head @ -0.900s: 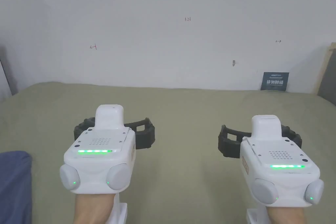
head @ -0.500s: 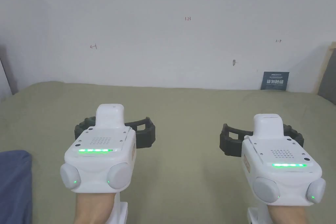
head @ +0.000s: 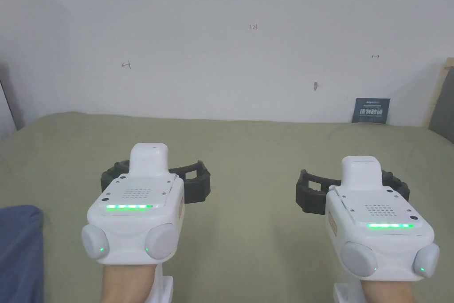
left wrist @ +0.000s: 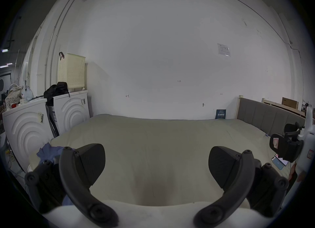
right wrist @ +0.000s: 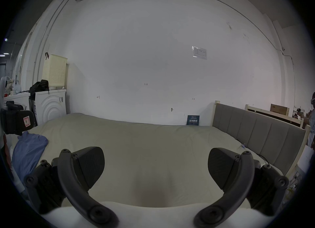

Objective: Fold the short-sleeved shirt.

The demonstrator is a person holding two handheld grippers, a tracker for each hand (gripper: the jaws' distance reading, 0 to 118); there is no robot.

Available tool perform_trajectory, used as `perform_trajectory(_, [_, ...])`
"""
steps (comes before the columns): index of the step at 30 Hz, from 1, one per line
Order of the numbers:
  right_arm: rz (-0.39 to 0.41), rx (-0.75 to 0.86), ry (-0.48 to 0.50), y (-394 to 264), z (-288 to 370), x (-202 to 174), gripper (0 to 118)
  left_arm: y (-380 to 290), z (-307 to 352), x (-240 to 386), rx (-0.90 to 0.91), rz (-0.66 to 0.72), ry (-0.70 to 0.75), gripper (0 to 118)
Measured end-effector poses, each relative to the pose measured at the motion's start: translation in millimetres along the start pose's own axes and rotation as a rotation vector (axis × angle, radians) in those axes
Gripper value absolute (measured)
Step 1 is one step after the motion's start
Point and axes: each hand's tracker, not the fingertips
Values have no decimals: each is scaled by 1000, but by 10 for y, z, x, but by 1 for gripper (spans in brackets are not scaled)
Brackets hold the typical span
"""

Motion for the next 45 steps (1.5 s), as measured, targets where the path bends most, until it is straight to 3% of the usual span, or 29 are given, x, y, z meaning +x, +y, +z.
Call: perform_trajectory(45, [3, -3, 2, -23, 18, -40, 118, 0, 82, 13, 1, 10, 4, 118])
